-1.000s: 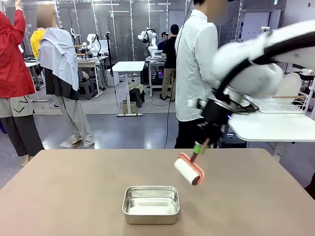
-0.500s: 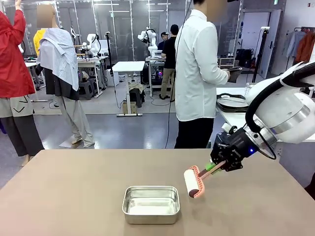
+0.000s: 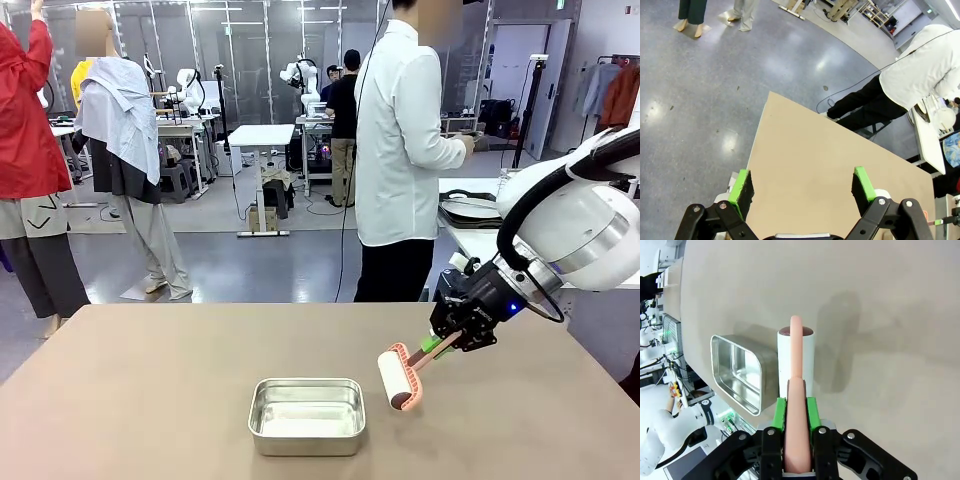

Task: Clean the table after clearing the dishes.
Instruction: When the right (or left) Handle tray is removed, use the right hand (or left hand) to clean the right (or left) side of the table with the Lint Roller.

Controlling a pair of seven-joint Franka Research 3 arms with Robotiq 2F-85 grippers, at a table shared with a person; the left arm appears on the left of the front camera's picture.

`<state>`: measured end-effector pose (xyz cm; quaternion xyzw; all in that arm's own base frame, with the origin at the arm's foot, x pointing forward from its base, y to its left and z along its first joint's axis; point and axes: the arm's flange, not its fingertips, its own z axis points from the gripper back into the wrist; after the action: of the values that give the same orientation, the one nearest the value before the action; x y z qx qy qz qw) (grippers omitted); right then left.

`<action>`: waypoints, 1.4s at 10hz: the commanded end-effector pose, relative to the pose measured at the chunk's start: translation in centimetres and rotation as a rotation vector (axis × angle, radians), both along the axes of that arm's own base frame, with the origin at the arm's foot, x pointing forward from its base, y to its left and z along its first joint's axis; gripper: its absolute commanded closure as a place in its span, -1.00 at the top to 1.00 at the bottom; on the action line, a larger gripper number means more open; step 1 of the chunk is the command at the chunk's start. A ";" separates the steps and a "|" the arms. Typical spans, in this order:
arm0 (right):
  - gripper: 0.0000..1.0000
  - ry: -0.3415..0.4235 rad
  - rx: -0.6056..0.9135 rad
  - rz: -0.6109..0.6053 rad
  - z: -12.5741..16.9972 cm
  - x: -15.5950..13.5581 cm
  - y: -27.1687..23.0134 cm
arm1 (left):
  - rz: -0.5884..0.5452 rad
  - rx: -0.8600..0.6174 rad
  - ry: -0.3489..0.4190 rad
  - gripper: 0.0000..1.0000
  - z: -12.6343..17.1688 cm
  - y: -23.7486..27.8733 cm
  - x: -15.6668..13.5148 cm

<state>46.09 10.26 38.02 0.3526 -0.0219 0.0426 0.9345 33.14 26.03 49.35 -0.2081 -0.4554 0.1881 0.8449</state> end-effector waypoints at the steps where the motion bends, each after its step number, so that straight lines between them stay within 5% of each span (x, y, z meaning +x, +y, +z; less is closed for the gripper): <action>1: -0.59 0.046 0.004 0.014 0.6 1.9 1.1 | -0.011 -0.003 0.003 1.00 0.3 0.2 -0.2; 4: -0.59 0.113 0.089 -0.087 0.6 5.8 0.7 | -0.011 -0.003 0.003 1.00 0.3 0.2 -0.2; 8: -0.59 0.136 0.030 -0.113 -1.6 7.6 1.7 | -0.011 -0.003 0.003 1.00 0.3 0.2 -0.2; 14: -0.59 0.009 0.025 -0.120 -7.6 4.9 -3.4 | -0.011 -0.003 0.003 1.00 0.3 0.2 -0.2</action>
<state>52.74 9.28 33.38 0.3823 -0.0021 -0.0137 0.9239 33.13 26.04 49.34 -0.2081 -0.4555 0.1883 0.8449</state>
